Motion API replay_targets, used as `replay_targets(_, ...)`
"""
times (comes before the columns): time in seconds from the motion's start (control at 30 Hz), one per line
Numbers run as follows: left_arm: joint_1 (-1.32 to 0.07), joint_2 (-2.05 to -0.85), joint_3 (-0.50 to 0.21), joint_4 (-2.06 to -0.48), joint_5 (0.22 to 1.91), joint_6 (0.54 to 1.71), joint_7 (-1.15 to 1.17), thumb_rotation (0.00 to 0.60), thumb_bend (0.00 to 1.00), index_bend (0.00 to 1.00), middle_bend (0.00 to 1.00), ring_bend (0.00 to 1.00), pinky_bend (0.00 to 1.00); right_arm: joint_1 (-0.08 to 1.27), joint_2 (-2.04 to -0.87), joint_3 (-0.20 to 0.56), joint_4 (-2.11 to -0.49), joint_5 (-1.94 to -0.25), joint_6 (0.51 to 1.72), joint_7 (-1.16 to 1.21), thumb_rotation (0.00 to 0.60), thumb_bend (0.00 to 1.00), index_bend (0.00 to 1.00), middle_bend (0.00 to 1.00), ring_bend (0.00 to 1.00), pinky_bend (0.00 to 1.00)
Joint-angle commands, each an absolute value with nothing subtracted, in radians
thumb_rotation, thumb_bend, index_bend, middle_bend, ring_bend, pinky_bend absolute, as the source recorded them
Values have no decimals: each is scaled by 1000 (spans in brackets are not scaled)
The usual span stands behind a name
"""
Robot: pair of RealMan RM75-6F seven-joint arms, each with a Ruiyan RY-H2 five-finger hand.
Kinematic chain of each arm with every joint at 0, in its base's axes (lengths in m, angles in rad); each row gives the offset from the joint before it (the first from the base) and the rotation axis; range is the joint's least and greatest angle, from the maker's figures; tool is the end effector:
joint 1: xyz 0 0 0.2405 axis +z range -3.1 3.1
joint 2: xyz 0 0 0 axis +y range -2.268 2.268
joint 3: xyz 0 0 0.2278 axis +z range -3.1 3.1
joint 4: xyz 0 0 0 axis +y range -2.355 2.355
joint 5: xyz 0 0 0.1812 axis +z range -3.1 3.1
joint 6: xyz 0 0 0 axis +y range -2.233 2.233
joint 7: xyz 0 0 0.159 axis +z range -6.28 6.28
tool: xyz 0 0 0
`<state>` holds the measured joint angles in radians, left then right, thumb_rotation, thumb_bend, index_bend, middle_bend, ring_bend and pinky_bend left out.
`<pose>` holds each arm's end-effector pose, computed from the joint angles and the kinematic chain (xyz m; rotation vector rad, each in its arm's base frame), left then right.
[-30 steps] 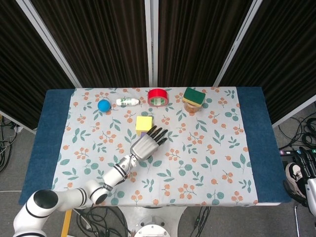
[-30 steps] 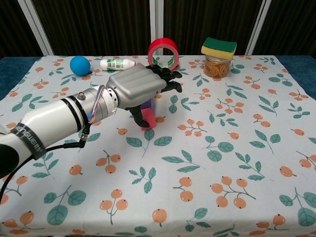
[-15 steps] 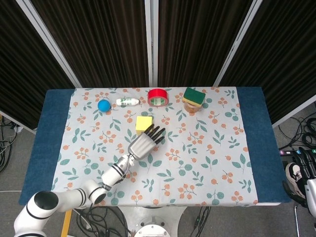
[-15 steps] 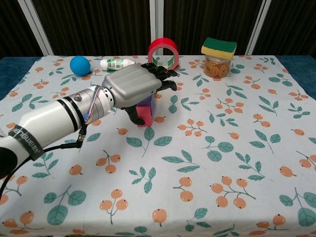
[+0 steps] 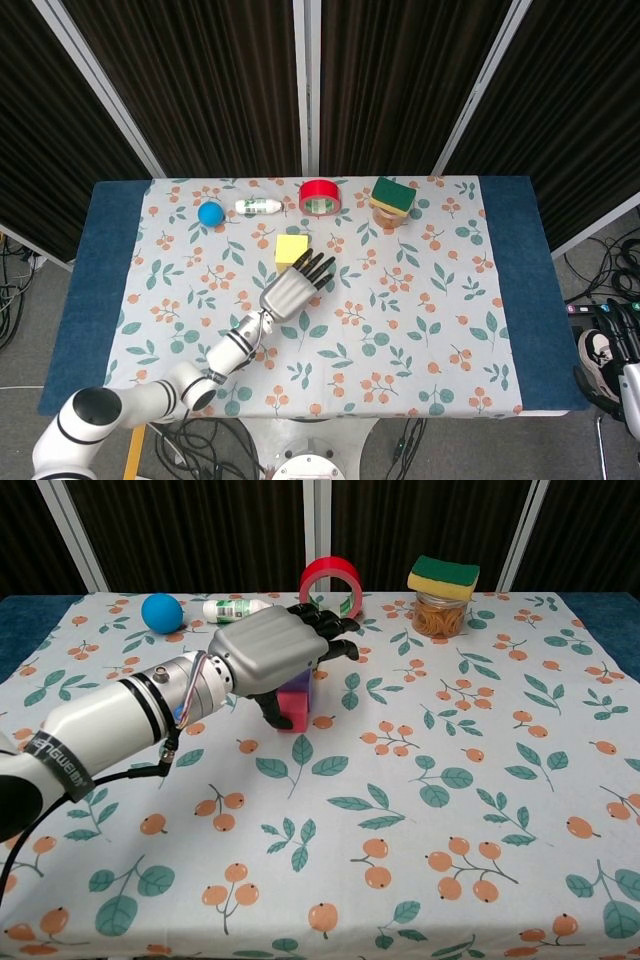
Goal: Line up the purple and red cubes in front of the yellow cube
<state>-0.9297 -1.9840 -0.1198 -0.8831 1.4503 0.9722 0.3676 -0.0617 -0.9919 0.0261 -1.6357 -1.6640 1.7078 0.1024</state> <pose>-0.0590 0.3354 -0.0918 -2.1193 -0.3379 -0.9446 -0.2635 -0.1449 0.2225 1.3481 -0.7858 1.0099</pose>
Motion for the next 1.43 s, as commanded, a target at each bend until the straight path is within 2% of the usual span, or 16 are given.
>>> replay_targets(0.03, -928, -1986, -123, -883, 1446, 969, 367, 600, 56, 212, 16, 39, 99, -62, -992, 26, -1635, -1665, 1708, 103, 600, 216, 0, 8, 0, 44)
replay_targets(0.27, -915, -1978, -125, -902, 1442, 979, 363, 600, 56, 212, 16, 39, 99, -64, -993, 26, -1632, -1664, 1711, 109, 600, 216, 0, 7, 0, 44)
replay_targets(0.43, -881, -1925, -130, -983, 1458, 1052, 326, 600, 55, 212, 16, 39, 99, -63, -993, 27, -1628, -1667, 1712, 116, 600, 216, 0, 7, 0, 44)
replay_targets(0.57, -821, -1821, -160, -1115, 1424, 1115, 293, 600, 56, 212, 16, 39, 99, -59, -990, 26, -1622, -1660, 1701, 126, 600, 216, 0, 7, 0, 44)
replay_targets(0.7, -728, -1704, -203, -1231, 1339, 1182, 252, 600, 56, 212, 16, 39, 99, -36, -978, 21, -1611, -1642, 1641, 162, 600, 215, 0, 8, 0, 45)
replay_targets(0.83, -630, -1559, -209, -1370, 1256, 1215, 242, 600, 58, 212, 16, 40, 99, -9, -974, 27, -1598, -1639, 1602, 187, 600, 216, 0, 9, 0, 45)
replay_targets(0.97, -534, -1422, -193, -1484, 1197, 1241, 204, 600, 58, 212, 17, 40, 99, 21, -980, 34, -1573, -1639, 1567, 215, 600, 214, 0, 10, 0, 45)
replay_targets(1.1, -442, -1324, -146, -1537, 1205, 1286, 147, 600, 58, 212, 17, 39, 99, 47, -1009, 36, -1541, -1634, 1529, 202, 600, 214, 0, 10, 0, 45)
replay_targets(1.43, -261, -1258, -43, -1574, 1303, 1457, 68, 600, 58, 212, 20, 39, 99, 62, -1060, 34, -1530, -1640, 1528, 184, 600, 214, 0, 10, 0, 44)
